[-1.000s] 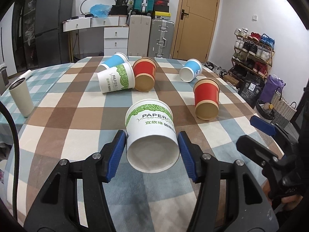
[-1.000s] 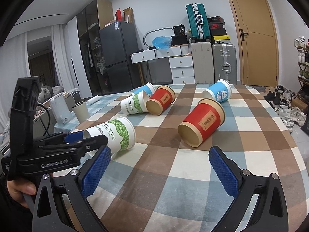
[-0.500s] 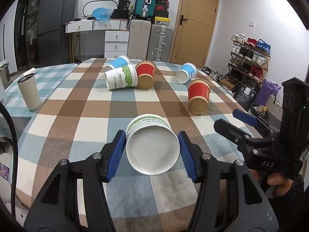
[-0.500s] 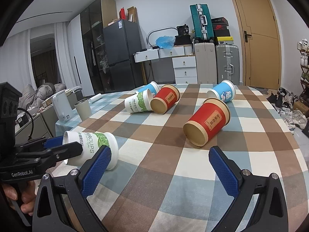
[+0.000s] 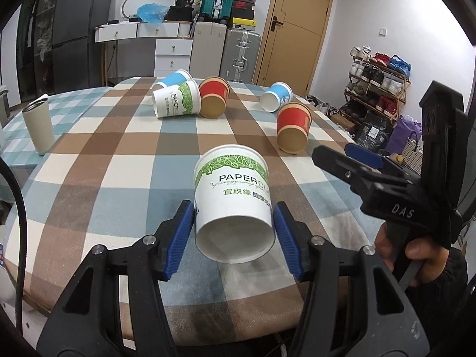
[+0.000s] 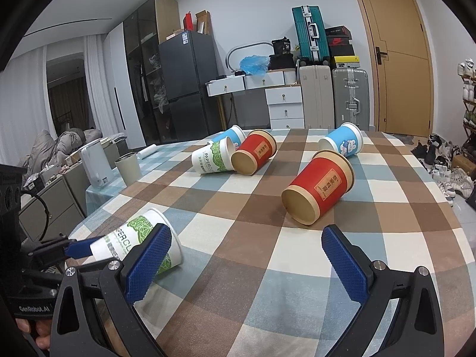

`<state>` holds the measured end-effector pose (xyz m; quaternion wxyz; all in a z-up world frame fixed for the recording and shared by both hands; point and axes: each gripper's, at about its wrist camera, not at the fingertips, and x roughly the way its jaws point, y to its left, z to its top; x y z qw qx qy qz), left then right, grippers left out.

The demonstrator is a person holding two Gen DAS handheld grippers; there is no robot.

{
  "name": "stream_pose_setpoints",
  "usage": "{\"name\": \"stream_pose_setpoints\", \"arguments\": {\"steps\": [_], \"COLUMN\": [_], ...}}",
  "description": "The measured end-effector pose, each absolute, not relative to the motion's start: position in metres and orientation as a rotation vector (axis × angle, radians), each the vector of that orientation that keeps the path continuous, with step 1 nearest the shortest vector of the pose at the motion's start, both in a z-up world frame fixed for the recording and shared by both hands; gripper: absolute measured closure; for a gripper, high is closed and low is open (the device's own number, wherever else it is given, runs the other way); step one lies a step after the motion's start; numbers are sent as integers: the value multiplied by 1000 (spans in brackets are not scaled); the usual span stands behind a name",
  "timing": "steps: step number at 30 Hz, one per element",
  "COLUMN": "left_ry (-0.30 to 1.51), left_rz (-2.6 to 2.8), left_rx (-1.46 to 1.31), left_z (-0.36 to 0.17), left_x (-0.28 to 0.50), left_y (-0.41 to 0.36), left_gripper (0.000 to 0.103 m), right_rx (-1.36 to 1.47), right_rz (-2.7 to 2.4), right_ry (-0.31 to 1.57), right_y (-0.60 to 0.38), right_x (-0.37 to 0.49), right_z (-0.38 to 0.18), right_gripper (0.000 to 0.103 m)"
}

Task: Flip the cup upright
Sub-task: 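Lift the white cup with the left gripper and rotate it mouth-up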

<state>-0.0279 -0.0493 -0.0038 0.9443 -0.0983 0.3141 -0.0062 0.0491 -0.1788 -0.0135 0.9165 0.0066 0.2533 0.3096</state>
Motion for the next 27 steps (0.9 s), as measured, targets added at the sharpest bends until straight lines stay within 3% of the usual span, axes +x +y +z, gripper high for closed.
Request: {"name": "stream_pose_setpoints", "arguments": {"steps": [13,15,17,23,27], "left_ry": [662,655,626,570,538], "left_rz": [-37,-36,-29,-15,-26], "left_rx": [-192,-192,-194,-160,-163], "left_z": [-15,-13,-10,1,8], "left_x": [-20,-18,-18,-18,-15], "left_y": [-53,-49,-42,-20,-4], "left_gripper": [48,30,20,18,3], "right_rx": [13,12,15,16,7], "right_rz": [637,636,638,636,631], "right_ry": [523,525,531,547,570], "right_y": [-178,-179,-179,-177,-173], "right_x": [49,50,49,47,45], "right_z": [-14,-14,-14,-10,-8], "right_gripper": [0,0,0,0,0]}}
